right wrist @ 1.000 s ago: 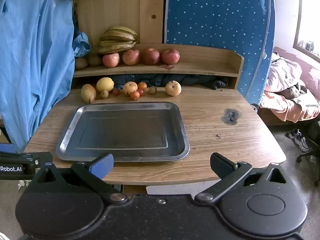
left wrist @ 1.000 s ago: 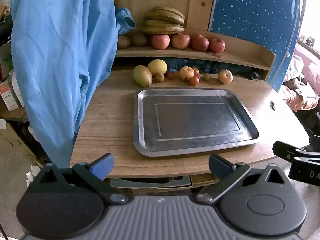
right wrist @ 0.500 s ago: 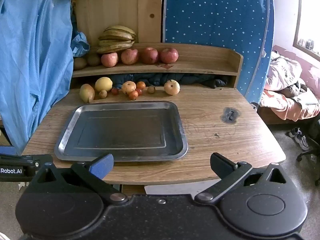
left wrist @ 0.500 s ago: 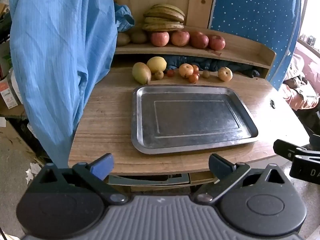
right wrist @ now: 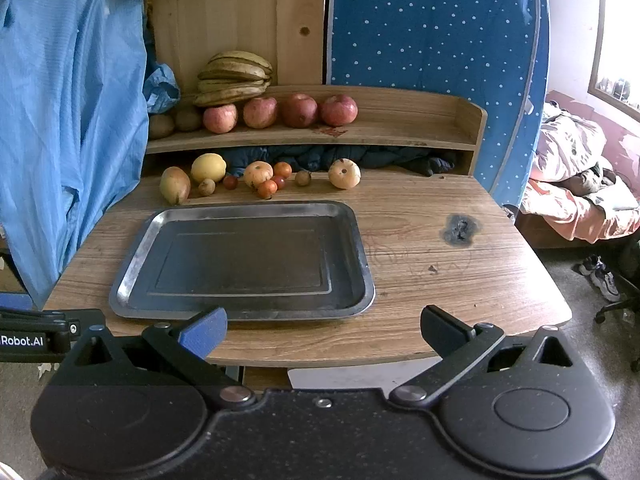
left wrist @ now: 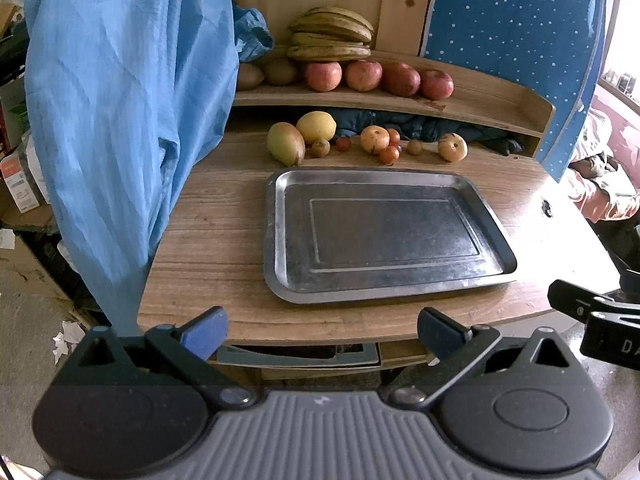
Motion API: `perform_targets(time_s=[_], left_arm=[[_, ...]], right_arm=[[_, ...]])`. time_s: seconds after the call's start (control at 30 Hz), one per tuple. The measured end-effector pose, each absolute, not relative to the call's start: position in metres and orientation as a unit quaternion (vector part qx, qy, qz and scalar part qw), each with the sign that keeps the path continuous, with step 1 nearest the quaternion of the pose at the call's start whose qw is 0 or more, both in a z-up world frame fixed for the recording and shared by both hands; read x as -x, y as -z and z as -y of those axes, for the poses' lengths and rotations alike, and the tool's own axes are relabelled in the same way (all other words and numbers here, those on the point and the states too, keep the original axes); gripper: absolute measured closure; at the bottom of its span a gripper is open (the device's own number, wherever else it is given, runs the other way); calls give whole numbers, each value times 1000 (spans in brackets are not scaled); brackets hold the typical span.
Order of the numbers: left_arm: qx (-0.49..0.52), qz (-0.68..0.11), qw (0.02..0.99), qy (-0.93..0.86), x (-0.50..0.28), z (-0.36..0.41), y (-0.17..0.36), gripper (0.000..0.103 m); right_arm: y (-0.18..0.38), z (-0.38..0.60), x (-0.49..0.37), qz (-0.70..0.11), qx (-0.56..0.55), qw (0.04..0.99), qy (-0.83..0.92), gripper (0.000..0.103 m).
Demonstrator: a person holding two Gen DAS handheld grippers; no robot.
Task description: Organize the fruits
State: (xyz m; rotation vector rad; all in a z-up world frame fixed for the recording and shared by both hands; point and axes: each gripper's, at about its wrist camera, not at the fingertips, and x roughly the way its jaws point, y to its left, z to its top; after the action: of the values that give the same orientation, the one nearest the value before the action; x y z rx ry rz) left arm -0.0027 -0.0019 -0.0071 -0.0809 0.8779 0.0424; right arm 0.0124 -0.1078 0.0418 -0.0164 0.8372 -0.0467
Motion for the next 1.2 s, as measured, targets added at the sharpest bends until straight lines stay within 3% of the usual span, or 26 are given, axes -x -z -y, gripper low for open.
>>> perform_targets(time_s=[1.2], left_arm=[[42, -438, 896, -52, 5, 22, 3, 0]], right_arm=[[-41, 127, -17, -413, 1, 911, 3, 0]])
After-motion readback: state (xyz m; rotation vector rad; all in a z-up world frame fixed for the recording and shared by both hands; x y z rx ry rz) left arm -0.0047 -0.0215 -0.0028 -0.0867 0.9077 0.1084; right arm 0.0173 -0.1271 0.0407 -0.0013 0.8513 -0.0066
